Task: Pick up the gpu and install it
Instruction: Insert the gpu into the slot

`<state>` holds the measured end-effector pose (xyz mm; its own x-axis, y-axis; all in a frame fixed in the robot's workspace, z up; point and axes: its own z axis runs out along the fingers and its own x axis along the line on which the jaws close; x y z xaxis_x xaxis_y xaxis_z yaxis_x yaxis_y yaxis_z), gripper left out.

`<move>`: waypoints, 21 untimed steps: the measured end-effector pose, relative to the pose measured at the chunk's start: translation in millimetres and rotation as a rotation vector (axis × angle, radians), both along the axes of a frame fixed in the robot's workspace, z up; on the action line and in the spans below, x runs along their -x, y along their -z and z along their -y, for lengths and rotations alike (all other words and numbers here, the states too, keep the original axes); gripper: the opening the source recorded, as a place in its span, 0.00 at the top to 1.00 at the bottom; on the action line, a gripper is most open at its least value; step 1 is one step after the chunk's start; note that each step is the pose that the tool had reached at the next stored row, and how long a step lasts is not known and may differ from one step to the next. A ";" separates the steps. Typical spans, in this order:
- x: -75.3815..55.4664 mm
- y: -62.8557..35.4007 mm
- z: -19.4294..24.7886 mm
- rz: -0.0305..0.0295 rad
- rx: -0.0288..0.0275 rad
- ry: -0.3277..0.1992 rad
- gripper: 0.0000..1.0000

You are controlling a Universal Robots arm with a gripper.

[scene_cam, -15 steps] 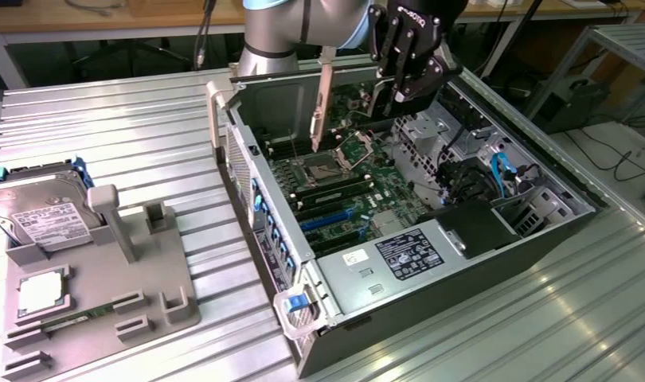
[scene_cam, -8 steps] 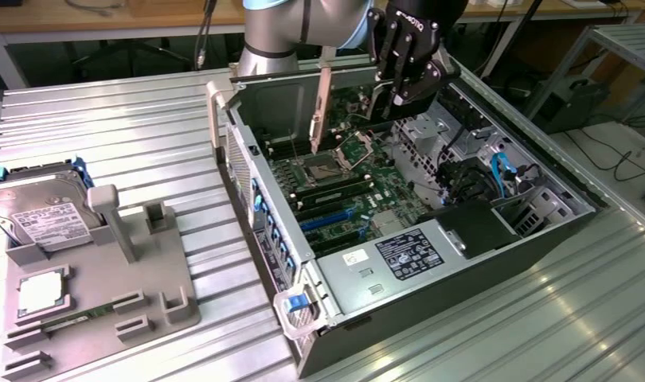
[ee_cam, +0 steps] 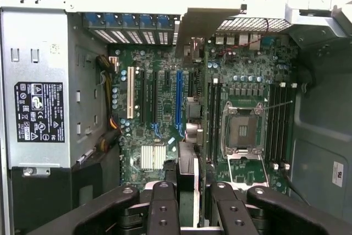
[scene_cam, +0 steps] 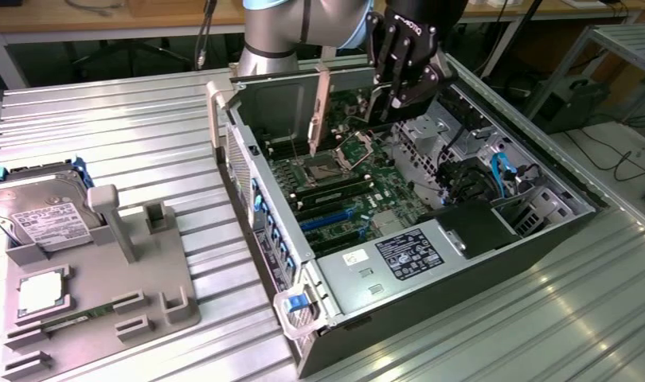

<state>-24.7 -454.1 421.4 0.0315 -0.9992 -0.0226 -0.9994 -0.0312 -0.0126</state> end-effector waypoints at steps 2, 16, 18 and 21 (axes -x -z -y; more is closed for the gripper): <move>0.0 0.8 0.0 -0.0004 0.0001 0.000 0.72; -0.1 4.1 2.0 -0.0041 -0.0059 0.000 0.72; -0.1 4.5 2.1 -0.0041 -0.0059 0.000 0.72; -0.2 7.1 2.2 -0.0072 -0.0074 0.000 0.72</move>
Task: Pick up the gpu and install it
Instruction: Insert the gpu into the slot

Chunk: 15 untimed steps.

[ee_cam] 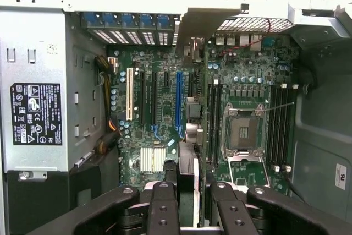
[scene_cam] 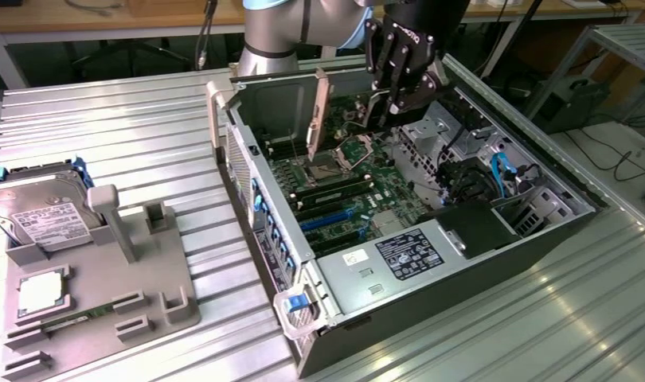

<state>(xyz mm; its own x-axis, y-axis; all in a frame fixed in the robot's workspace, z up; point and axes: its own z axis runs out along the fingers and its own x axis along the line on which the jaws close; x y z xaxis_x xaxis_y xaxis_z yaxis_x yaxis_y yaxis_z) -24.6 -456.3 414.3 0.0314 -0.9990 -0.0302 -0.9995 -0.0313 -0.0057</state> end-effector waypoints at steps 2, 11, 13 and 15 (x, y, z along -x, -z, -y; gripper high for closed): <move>0.1 1.1 0.0 -0.0038 -0.0003 0.000 0.72; 0.1 6.8 0.2 -0.0044 -0.0042 0.000 0.72; 0.0 8.2 0.7 -0.0044 -0.0040 0.000 0.72; 0.1 9.4 0.8 -0.0045 -0.0039 0.000 0.72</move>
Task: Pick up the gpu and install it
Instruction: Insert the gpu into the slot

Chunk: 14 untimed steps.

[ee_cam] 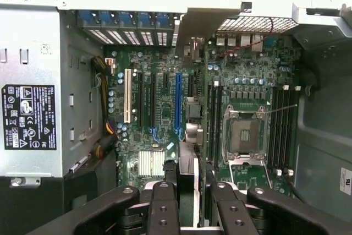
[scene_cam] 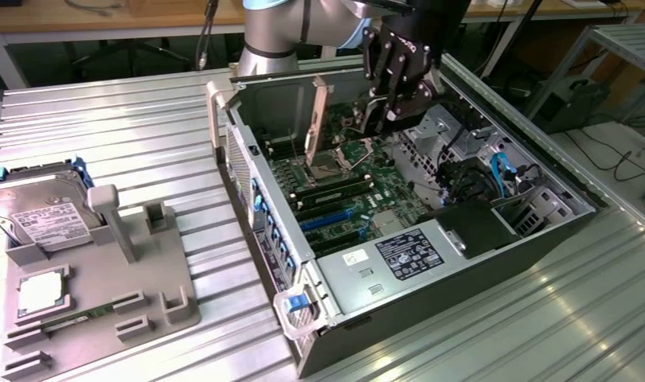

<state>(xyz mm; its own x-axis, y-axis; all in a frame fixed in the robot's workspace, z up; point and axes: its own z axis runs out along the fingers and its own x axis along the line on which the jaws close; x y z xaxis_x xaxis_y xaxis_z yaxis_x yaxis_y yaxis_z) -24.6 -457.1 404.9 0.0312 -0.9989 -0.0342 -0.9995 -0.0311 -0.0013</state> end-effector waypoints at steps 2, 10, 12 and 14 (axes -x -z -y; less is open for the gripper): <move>0.0 1.4 0.0 0.0000 -0.0001 0.000 0.72; 0.0 11.4 0.1 0.0000 -0.0001 0.007 0.72; 0.0 13.5 0.1 0.0000 -0.0001 0.024 0.72; 0.1 15.1 0.0 0.0000 0.0000 0.036 0.72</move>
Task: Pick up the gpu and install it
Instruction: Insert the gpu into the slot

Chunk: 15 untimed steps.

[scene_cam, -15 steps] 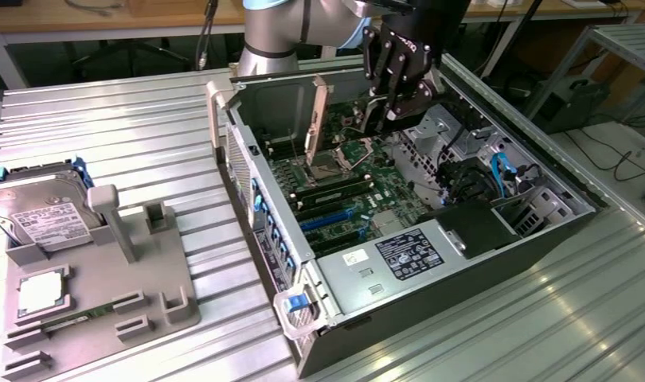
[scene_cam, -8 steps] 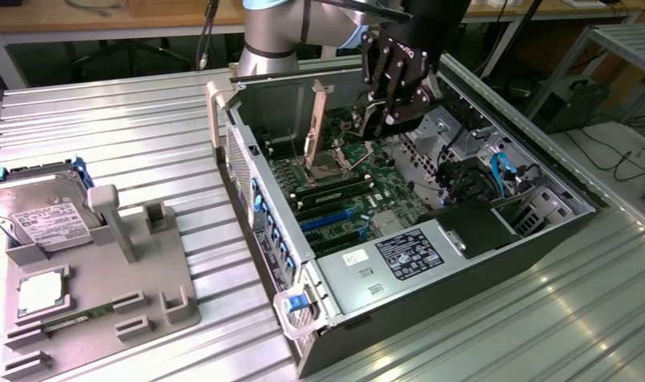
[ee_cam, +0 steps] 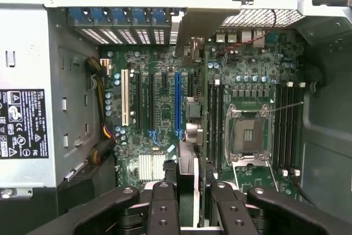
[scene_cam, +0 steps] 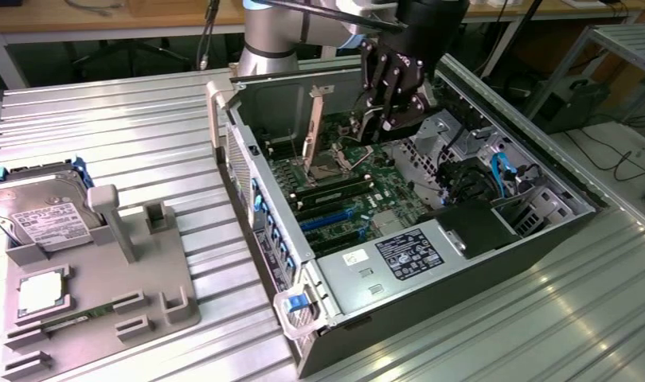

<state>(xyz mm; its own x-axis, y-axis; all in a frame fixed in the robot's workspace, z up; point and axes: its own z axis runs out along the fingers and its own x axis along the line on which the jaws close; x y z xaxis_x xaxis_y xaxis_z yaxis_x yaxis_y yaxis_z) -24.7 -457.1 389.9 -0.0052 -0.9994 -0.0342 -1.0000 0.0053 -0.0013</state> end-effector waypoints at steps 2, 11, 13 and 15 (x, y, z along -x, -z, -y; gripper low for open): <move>0.1 3.1 0.0 0.0001 0.0005 0.003 0.72; 3.7 19.2 -0.1 -0.0011 0.0019 0.003 0.72; 3.8 23.2 -0.3 -0.0012 0.0020 -0.001 0.72; 4.0 27.4 -1.5 -0.0016 0.0033 -0.010 0.72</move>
<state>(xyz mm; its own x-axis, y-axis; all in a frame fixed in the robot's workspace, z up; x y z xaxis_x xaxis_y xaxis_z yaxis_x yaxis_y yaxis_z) -28.6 -455.6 362.5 0.0045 -0.9995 -0.0310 -1.0000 -0.0045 0.0003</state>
